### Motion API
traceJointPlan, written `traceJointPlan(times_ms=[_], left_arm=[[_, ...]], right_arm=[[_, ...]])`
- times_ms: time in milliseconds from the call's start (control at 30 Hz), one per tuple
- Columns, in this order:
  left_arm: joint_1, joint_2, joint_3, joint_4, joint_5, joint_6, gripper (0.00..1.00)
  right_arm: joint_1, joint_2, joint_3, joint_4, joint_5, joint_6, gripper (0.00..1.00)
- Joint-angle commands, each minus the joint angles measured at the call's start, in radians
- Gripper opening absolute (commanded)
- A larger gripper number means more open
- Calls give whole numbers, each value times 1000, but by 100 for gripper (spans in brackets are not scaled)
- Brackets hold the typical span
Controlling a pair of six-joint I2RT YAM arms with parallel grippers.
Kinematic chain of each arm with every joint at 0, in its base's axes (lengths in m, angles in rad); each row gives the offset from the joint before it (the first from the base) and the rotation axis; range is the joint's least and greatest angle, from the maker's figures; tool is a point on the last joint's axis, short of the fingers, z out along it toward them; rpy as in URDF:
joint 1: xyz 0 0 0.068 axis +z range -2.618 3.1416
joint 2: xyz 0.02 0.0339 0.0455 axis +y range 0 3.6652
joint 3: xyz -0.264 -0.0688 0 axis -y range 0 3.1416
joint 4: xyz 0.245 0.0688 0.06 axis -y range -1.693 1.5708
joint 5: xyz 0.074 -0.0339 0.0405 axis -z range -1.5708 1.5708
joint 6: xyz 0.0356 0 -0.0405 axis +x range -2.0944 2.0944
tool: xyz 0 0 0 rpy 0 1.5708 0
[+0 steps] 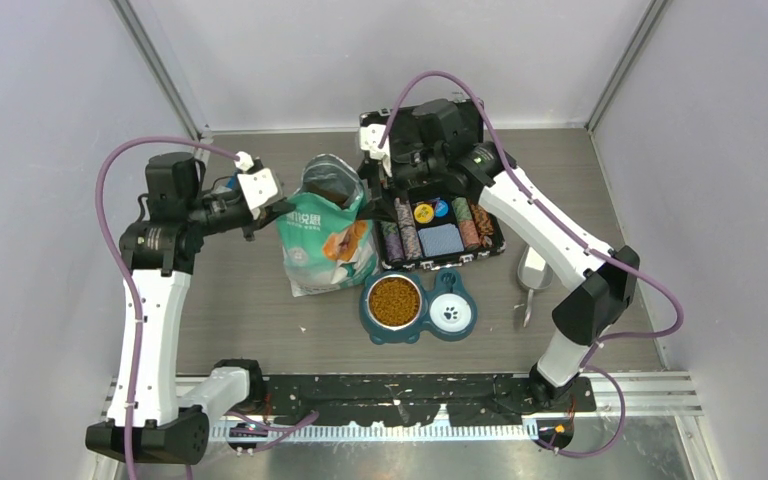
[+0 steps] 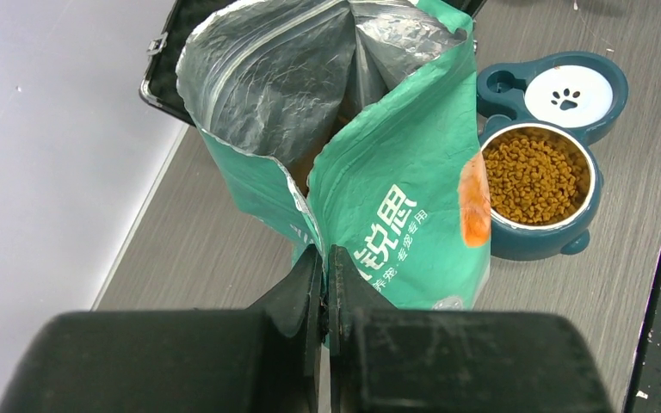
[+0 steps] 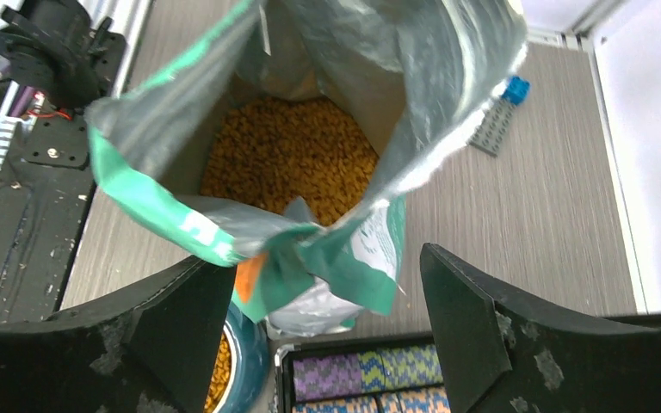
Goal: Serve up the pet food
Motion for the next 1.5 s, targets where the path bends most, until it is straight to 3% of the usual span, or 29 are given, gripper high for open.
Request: traceJointPlan(times_ms=[0,200,267,300,333,367,433,667,833,1000,1200,1333,1467], left_arm=[[3,12,52,-41,40,12,0],[3,18,38,-11,61,-6,0],[3,21,45,-17,58,-10,0],[3,20,46,-18,52,-11,0],[3,19,43,-17,43,-12,0],[3,14,37,-8,26,-18,0],[5,-4,17,29,-38,-45,0],[112,-62,-58,106,-143,-92,0],[193,-56,-66,163,-143,-169,0],[203,-60,-64,195,-146,-200,0],[204,-90,-13,87,-4,-150,0],[204,-145,-44,133,17,-170,0],[204,-163,-25,53,82,-91,0]], right_arm=[[15,-9,58,58,-115,0,85],[16,-30,27,169,-115,63,78],[16,-21,43,186,-112,90,60],[16,-10,51,187,-106,106,41],[16,-6,67,184,-100,125,31],[16,-1,74,183,-81,135,13],[13,-6,83,181,-44,154,6],[-23,-79,-2,193,58,175,5],[-69,-129,-77,193,0,167,5],[-85,-192,-139,180,-81,94,5],[-90,-265,-201,273,-90,137,5],[-93,-312,-273,375,-102,155,5],[-94,-322,-309,381,-218,138,5]])
